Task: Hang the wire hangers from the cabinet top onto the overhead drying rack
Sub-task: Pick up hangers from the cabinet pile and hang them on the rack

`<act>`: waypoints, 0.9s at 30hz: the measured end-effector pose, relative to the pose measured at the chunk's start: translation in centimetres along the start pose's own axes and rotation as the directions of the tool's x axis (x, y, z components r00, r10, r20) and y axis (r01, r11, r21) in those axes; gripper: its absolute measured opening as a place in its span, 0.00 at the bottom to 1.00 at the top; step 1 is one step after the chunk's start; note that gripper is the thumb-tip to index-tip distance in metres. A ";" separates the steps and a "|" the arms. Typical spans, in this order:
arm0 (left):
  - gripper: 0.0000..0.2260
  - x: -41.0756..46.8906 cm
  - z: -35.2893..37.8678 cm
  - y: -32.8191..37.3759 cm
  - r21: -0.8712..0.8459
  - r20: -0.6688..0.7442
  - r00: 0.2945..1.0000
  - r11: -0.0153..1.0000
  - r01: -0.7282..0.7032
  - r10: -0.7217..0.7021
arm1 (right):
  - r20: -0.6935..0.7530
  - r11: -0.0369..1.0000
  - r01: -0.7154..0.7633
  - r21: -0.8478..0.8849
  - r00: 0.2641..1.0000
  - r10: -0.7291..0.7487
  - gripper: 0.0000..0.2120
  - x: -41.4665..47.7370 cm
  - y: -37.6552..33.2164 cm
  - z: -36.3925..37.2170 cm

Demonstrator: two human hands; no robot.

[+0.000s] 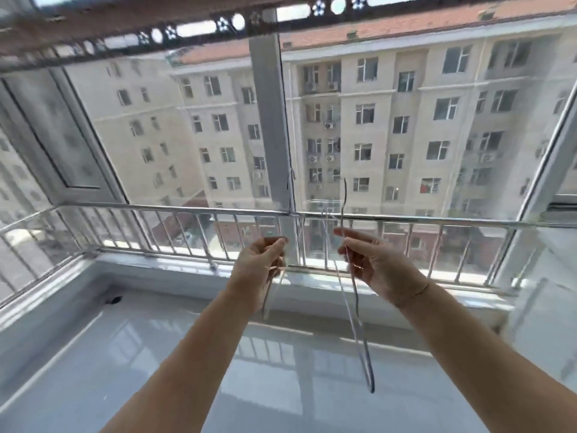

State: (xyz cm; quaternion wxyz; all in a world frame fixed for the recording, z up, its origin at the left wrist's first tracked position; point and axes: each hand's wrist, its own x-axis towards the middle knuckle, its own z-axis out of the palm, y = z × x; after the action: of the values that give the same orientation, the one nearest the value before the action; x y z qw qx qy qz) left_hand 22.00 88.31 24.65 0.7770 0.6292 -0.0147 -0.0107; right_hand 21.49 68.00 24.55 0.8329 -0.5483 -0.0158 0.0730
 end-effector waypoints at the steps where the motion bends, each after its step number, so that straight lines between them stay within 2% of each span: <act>1: 0.05 -0.2 -2.5 0.8 0.017 -0.033 0.999 1.000 -0.008 0.009 | 0.030 1.000 -0.005 0.002 1.000 0.005 0.11 0.7 0.6 2.3; 7: 0.05 -0.8 -15.0 5.8 0.016 -0.184 0.981 0.998 -0.054 0.056 | 0.176 0.999 -0.046 -0.005 0.983 0.046 0.11 5.2 3.3 14.8; 15: 0.04 1.5 -26.8 10.3 0.007 -0.342 0.934 0.994 -0.105 0.101 | 0.347 0.995 -0.007 -0.095 0.937 0.040 0.12 12.8 4.4 27.1; 24: 0.05 9.9 -39.9 16.7 -0.057 -0.449 0.880 0.978 -0.202 0.156 | 0.502 0.998 0.005 -0.056 0.865 0.024 0.11 25.8 6.5 40.4; 27: 0.05 13.5 -44.1 19.3 -0.023 -0.481 0.857 0.975 -0.222 0.184 | 0.529 0.998 0.009 -0.068 0.848 0.029 0.11 30.3 6.4 44.9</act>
State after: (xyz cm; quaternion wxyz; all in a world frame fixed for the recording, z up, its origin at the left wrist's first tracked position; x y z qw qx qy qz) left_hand 37.06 134.92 34.47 0.7773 0.5768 0.1109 0.2254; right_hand 45.96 115.63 34.94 0.7769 -0.5348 -0.2444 0.2251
